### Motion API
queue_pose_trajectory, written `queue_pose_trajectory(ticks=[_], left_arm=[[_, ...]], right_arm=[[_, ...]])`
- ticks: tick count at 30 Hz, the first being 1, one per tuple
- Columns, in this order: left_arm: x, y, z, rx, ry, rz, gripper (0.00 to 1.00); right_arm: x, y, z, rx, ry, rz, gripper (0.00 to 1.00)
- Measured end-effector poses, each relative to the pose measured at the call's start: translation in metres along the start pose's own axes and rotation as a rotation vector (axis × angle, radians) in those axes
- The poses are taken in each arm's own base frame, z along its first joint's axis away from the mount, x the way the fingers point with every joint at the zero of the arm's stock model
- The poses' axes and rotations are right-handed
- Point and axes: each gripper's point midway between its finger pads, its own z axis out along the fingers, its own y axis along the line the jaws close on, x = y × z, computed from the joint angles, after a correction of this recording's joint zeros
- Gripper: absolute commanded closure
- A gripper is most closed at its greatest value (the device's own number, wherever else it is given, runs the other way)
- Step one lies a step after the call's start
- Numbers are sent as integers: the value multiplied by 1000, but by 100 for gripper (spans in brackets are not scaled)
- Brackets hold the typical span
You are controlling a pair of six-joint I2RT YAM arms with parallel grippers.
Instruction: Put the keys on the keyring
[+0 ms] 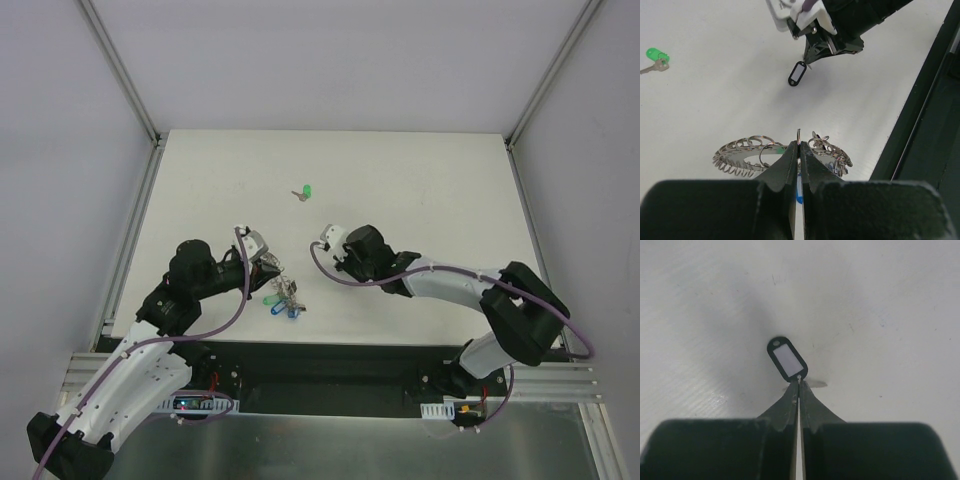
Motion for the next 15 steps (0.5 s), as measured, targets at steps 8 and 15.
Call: queue_pose_trajectory(ticks=[8,15], left_arm=[[4,-8,4,59,16,-12,100],[-10,-12,9,119,12,23,100]], right_arm=[[-44,-2,-38,-79,-180,42,99],[-74,6,-67,-228,-321,63,99]])
